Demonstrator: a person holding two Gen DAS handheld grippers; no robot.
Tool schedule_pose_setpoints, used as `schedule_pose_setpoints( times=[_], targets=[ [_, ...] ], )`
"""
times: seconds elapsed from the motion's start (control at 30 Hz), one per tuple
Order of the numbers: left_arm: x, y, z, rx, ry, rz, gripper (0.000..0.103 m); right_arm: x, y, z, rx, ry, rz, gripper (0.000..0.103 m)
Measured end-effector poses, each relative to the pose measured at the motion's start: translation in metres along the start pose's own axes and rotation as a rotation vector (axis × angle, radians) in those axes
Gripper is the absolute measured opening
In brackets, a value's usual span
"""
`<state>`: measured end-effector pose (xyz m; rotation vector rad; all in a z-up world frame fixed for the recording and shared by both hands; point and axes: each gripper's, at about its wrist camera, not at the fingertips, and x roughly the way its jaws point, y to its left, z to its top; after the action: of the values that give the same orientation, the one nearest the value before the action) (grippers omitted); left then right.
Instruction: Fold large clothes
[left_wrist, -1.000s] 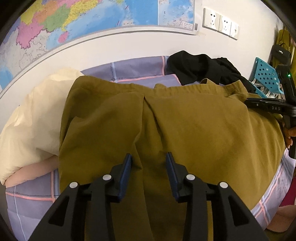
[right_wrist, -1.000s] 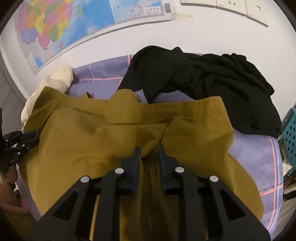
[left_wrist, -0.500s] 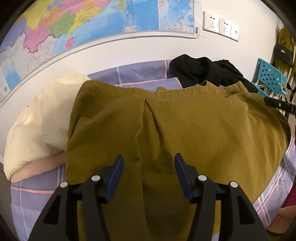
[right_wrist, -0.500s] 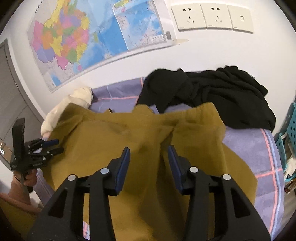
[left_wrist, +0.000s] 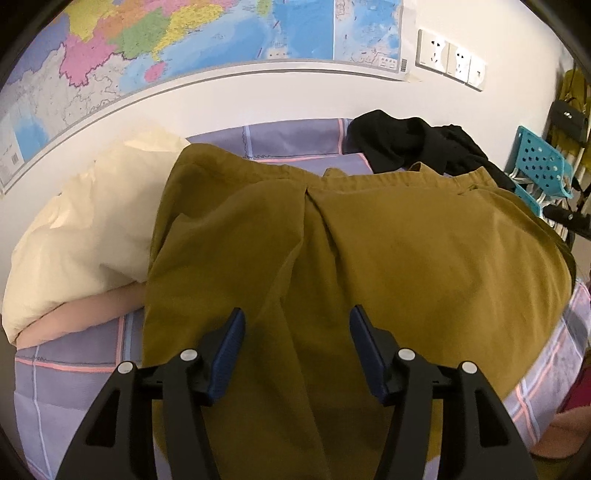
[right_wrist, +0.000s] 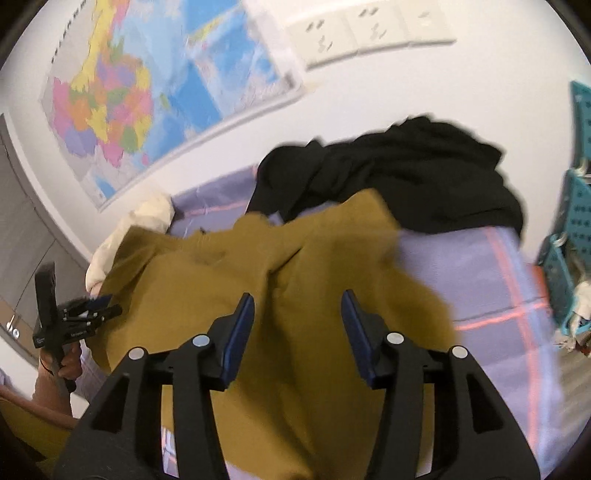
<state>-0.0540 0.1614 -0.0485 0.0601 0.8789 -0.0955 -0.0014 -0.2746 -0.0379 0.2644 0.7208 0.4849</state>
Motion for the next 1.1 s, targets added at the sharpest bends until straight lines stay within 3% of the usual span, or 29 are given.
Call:
schedule_pose_setpoints(
  times=[0.07, 0.13, 0.23, 0.27, 0.3, 0.33, 0.43, 0.47, 0.53, 0.63, 0.7, 0.77, 0.93, 1.03, 1.1],
  targets=[
    [-0.001, 0.002, -0.003, 0.000, 0.004, -0.003, 0.056, -0.012, -0.012, 0.001, 0.024, -0.024, -0.023, 0.050],
    [0.001, 0.002, -0.003, 0.003, 0.006, -0.001, 0.056, -0.009, -0.028, 0.000, 0.050, 0.018, -0.080, 0.051],
    [0.004, -0.001, -0.002, -0.003, 0.011, 0.003, 0.057, 0.015, -0.041, -0.003, 0.064, 0.083, -0.093, 0.048],
    [0.005, -0.002, -0.001, -0.002, 0.011, 0.006, 0.057, 0.022, -0.042, -0.003, 0.054, 0.100, -0.112, 0.039],
    [0.006, -0.002, -0.001, -0.002, 0.012, 0.009, 0.057, 0.030, -0.042, -0.003, 0.041, 0.110, -0.134, 0.016],
    [0.006, -0.002, 0.000, -0.003, 0.014, 0.014, 0.057, 0.033, -0.043, -0.003, 0.031, 0.113, -0.128, 0.003],
    [0.007, 0.001, 0.000, -0.016, 0.017, 0.020, 0.057, 0.024, -0.050, 0.003, 0.057, 0.052, -0.142, 0.001],
    [0.007, 0.003, 0.000, -0.023, 0.016, 0.015, 0.057, 0.016, -0.058, 0.005, 0.103, 0.014, -0.122, 0.001],
    [0.008, 0.005, 0.000, -0.030, 0.017, 0.001, 0.057, 0.017, -0.073, 0.005, 0.169, 0.020, -0.076, 0.001],
    [0.012, 0.003, 0.000, -0.013, 0.024, 0.013, 0.058, 0.028, -0.069, -0.002, 0.140, 0.071, -0.117, 0.003],
    [0.010, 0.000, 0.000, -0.007, 0.020, 0.016, 0.058, 0.019, -0.067, -0.001, 0.164, 0.040, -0.123, 0.021],
    [0.004, -0.004, -0.001, -0.001, 0.010, -0.005, 0.058, 0.003, -0.059, -0.002, 0.166, -0.028, -0.106, 0.029],
    [-0.008, -0.021, -0.010, 0.057, -0.001, -0.042, 0.058, -0.013, -0.005, -0.013, 0.014, -0.055, -0.024, 0.034],
    [-0.007, -0.026, -0.016, 0.070, -0.006, -0.054, 0.061, 0.002, 0.023, -0.026, -0.084, 0.002, 0.039, 0.042],
    [0.001, -0.023, -0.017, 0.052, 0.007, -0.054, 0.062, 0.022, 0.029, -0.031, -0.112, 0.055, 0.018, 0.047]
  ],
)
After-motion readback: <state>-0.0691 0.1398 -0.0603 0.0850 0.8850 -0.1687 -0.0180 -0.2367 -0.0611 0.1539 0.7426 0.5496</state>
